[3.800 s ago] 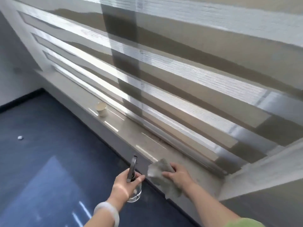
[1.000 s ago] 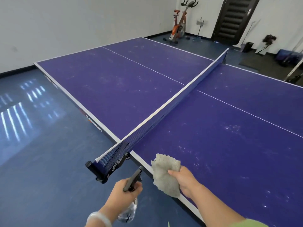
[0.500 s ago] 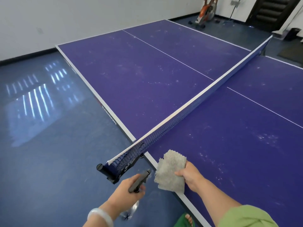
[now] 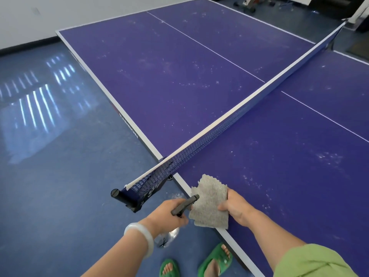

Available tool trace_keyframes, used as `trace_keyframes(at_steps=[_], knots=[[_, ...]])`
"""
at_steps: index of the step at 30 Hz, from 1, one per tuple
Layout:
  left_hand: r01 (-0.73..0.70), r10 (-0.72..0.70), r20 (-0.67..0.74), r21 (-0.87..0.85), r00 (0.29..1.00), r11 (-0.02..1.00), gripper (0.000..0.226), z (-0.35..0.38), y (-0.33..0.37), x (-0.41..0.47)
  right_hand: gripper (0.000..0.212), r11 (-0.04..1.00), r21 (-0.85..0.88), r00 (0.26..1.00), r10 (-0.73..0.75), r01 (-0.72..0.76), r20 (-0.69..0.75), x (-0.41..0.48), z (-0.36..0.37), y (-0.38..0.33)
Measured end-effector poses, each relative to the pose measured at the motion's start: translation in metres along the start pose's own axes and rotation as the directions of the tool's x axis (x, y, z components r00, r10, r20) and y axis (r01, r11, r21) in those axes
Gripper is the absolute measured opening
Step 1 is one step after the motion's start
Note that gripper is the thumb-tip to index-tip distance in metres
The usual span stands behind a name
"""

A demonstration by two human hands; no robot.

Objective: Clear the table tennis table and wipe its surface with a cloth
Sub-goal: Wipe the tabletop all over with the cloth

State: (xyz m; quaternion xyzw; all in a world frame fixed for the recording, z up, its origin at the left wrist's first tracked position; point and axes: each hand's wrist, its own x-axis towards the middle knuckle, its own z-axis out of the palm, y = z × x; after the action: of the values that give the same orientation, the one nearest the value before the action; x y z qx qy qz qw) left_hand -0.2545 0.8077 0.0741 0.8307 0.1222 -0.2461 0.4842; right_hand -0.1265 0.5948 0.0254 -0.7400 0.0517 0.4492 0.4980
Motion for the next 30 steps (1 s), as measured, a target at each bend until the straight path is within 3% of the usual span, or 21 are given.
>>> trace_keyframes(at_steps=[8, 11, 21, 27, 30], knots=[[0.028, -0.028, -0.005, -0.030, 1.000, 0.999, 0.029, 0.003, 0.010, 0.007, 0.053, 0.999, -0.039, 0.999, -0.002, 0.000, -0.050, -0.004, 0.010, 0.008], [0.061, -0.063, 0.044, 0.035, 0.997, 0.998, 0.024, 0.000, 0.014, 0.008, 0.051, 1.000, -0.030, 0.998, -0.002, 0.000, -0.058, -0.006, 0.012, 0.008], [0.145, -0.151, 0.082, 0.075, 0.985, 0.987, 0.033, 0.005, -0.003, -0.012, 0.048, 0.999, -0.035, 0.999, -0.011, 0.009, -0.051, -0.009, 0.014, 0.008], [0.115, -0.115, 0.057, -0.009, 0.992, 0.993, 0.045, 0.007, -0.002, -0.013, 0.049, 0.999, -0.041, 0.998, -0.012, 0.010, -0.062, -0.007, 0.015, 0.009], [0.105, -0.106, 0.063, 0.025, 0.992, 0.994, 0.035, 0.010, 0.003, -0.006, 0.049, 0.998, -0.058, 0.997, -0.024, 0.020, -0.067, -0.007, 0.017, 0.010]])
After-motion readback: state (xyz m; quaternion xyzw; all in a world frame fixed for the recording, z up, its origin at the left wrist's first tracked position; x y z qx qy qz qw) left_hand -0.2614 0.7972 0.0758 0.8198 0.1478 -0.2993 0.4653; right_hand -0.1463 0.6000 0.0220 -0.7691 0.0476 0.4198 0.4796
